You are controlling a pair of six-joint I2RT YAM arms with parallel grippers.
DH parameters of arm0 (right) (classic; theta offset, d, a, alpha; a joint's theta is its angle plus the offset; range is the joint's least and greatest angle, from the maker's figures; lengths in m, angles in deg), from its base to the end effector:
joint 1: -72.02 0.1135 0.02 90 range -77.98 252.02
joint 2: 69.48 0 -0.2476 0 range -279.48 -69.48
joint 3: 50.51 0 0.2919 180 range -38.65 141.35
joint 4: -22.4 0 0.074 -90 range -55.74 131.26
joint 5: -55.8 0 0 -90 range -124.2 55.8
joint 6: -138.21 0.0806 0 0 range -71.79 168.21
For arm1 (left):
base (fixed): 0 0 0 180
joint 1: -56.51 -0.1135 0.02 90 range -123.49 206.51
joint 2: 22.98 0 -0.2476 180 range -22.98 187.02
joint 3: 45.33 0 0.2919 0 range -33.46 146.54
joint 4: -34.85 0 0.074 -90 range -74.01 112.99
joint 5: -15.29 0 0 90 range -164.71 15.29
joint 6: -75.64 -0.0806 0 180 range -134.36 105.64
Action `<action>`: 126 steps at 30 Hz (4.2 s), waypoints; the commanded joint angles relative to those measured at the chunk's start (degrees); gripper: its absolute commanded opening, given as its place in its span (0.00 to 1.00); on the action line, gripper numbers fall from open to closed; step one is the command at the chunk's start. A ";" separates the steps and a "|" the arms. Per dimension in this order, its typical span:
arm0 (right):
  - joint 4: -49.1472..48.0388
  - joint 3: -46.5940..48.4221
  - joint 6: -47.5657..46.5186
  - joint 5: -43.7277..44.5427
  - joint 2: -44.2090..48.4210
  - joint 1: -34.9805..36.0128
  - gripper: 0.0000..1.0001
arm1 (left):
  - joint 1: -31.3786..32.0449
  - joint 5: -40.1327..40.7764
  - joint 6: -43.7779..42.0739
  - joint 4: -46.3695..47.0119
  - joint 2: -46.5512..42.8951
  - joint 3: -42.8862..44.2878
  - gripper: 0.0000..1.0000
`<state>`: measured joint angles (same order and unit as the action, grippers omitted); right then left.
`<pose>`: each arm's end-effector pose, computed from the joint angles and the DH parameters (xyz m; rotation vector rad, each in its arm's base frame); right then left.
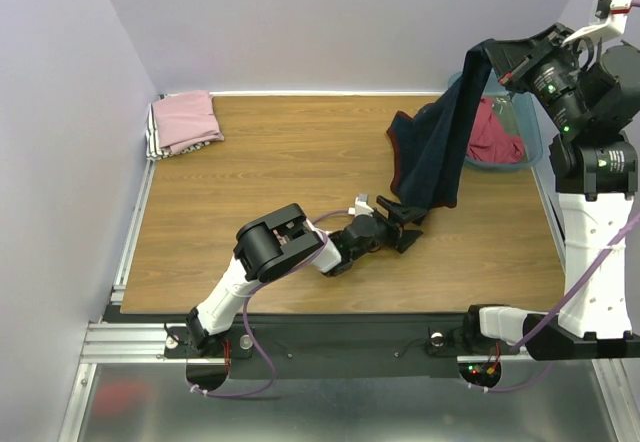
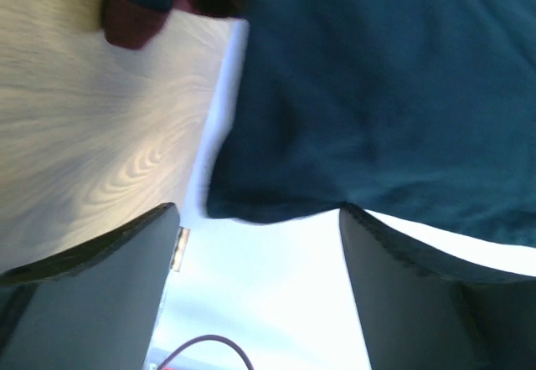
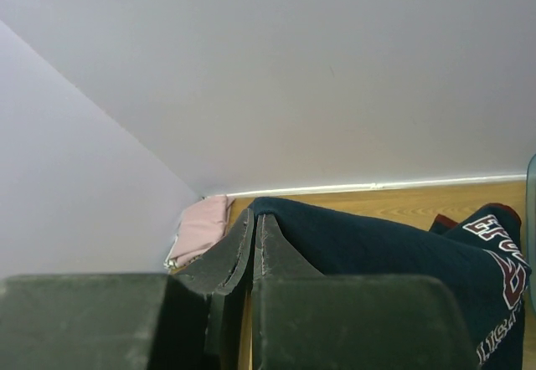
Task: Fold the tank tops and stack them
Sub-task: Flatten the tank top out
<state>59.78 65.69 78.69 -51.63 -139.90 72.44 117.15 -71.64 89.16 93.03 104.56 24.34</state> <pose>0.2897 0.0263 0.5780 0.1266 1.4587 0.6579 0.2394 -0.4167 0.0635 -0.8063 1.9010 -2.0480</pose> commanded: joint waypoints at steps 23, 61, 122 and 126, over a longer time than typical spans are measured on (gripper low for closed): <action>-1.00 4.56 0.98 -1.38 1.42 -0.16 0.00 | -2.55 6.51 -8.87 10.19 -3.80 -2.69 0.67; -1.00 3.16 1.16 -1.12 2.21 -0.16 0.01 | -4.66 6.51 -15.99 11.87 -6.69 -1.81 0.35; -3.72 -59.86 -3.58 11.28 22.25 -0.16 0.00 | -18.98 7.21 -54.39 -58.53 -51.60 -27.92 0.48; -4.86 -59.69 -3.06 10.75 21.81 -0.16 0.00 | -18.98 5.03 -56.15 -56.70 -53.98 -29.49 0.55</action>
<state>59.43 4.36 76.24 -41.68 -118.04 72.46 98.03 -65.52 36.12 35.16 53.40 -3.60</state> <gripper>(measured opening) 0.022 0.528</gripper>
